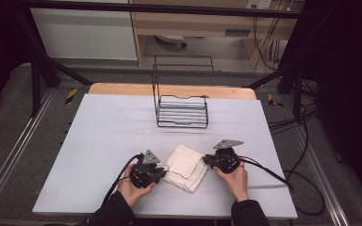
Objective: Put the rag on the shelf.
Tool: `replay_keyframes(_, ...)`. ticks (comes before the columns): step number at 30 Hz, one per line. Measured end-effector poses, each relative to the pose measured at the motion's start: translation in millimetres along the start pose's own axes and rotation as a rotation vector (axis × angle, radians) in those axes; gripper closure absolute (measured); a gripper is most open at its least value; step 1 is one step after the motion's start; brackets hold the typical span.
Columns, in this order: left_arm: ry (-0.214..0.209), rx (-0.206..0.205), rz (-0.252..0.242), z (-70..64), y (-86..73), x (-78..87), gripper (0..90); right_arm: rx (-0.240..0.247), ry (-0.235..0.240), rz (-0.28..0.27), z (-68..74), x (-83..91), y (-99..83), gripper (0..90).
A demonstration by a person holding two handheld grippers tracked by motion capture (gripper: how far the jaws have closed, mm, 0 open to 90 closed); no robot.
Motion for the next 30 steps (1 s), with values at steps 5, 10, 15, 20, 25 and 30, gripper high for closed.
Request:
replay_keyframes(5,0.000,-0.016,-0.007,2.9,-1.2,1.5,69.5,-0.009,0.026,-0.066,1.1,12.9,6.6,61.2)
replay_keyframes(10,-0.017,-0.012,-0.004,9.5,0.2,4.5,56.1,-0.053,0.032,-0.087,-5.9,25.2,1.9,45.3)
replay_keyframes(15,-0.023,0.006,-0.025,22.6,9.3,8.5,42.9,-0.072,0.027,-0.098,-14.5,32.3,-4.3,32.7)
replay_keyframes(20,-0.022,0.000,-0.033,32.1,24.1,6.3,25.0,-0.085,0.014,-0.104,-22.1,38.4,-8.7,18.0)
replay_keyframes(25,-0.024,-0.016,-0.038,38.6,42.6,0.2,13.7,-0.100,0.023,-0.100,-25.1,44.9,-15.3,9.7)
replay_keyframes(30,-0.019,-0.026,-0.036,45.0,57.2,-11.1,7.8,-0.116,0.027,-0.107,-28.6,48.0,-18.2,5.8)
Point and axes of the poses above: each handheld gripper's, and its own axes: x roughly backward along the jaws, y roughly out of its top, z roughly to its left, the point moved 10 cm from there along -x, roughly forward along the jaws, and after that the axes turned 15 degrees about -x, right-handed, at the moved point
